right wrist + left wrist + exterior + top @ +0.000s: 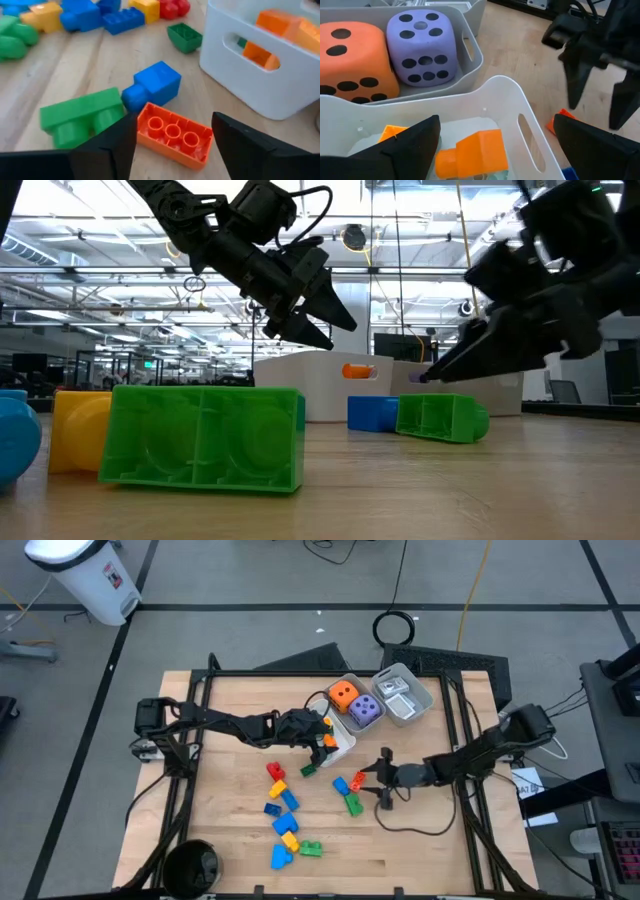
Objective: Pick & Place Toys
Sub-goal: Put the orange game piece into the white bin
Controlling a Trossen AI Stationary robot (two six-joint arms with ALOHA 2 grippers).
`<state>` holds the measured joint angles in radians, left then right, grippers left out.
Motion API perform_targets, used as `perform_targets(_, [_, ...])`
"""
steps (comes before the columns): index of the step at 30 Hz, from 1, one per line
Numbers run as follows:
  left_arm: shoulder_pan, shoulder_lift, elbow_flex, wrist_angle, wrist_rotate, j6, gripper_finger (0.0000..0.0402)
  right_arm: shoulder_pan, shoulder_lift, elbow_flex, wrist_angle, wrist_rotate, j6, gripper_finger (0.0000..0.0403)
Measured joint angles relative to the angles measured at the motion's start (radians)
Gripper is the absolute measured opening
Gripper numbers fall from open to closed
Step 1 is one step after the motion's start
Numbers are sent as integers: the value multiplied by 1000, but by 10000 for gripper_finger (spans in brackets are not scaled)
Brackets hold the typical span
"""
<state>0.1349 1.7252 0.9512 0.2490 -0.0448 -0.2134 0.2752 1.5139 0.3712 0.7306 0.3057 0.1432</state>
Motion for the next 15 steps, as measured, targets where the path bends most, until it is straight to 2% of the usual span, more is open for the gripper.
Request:
perform_targets(6, [0, 0, 0, 11, 1, 0, 392, -52, 69, 84, -168, -137, 53, 221])
perform_targets(11, [0, 0, 0, 7, 2, 0, 392, -52, 32, 104, -271, -238, 144, 198])
perform_targets(15, [-1, 0, 0, 3, 2, 0, 392, -47, -33, 100, -294, -392, 227, 186])
